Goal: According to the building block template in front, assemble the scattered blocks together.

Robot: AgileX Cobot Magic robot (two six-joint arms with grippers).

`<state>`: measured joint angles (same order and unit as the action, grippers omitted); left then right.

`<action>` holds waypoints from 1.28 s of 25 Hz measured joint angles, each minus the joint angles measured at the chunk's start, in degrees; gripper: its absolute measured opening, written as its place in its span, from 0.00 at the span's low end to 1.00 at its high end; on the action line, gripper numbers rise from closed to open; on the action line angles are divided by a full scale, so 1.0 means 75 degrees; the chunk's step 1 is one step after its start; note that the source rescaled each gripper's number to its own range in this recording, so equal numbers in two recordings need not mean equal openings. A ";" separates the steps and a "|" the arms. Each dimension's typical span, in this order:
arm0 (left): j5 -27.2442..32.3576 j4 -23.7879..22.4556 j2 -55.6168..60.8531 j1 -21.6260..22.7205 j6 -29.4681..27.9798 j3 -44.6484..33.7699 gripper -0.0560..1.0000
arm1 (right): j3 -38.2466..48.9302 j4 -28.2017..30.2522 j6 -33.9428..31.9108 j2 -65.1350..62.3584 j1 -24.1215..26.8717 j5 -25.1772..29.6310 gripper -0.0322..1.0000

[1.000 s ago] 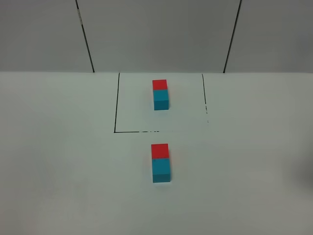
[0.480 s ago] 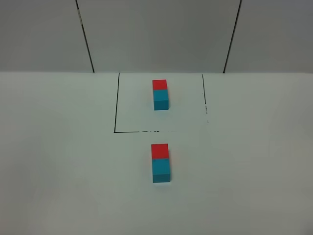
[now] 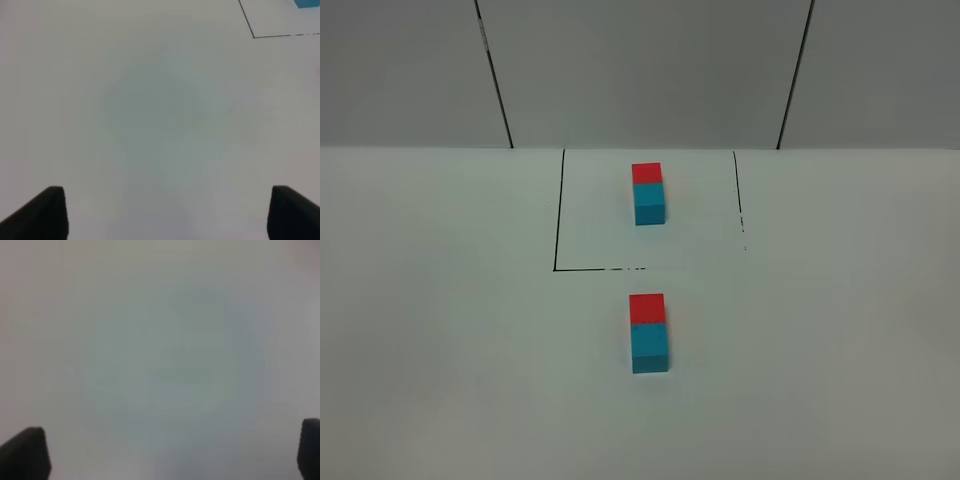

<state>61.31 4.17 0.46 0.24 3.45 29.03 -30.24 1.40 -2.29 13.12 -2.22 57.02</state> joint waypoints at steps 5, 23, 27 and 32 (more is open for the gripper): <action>0.0000 0.0000 0.0000 0.0000 0.0000 0.0000 0.89 | 0.0031 -0.0015 0.0137 -0.0743 -0.0025 0.0138 1.00; 0.0000 0.0000 0.0000 0.0000 0.0015 0.0000 0.89 | 0.0211 0.0067 0.0187 -0.1798 -0.0033 0.0434 1.00; 0.0000 0.0000 0.0000 0.0000 0.0015 0.0000 0.89 | 0.0211 0.0170 0.0069 -0.1798 -0.0033 0.0434 1.00; 0.0000 0.0000 0.0000 0.0000 0.0015 0.0000 0.89 | 0.0211 0.0194 0.0013 -0.1798 0.0054 0.0434 1.00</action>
<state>61.31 4.17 0.46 0.24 3.57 29.03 -28.65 2.86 -2.19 -0.37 -1.81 60.28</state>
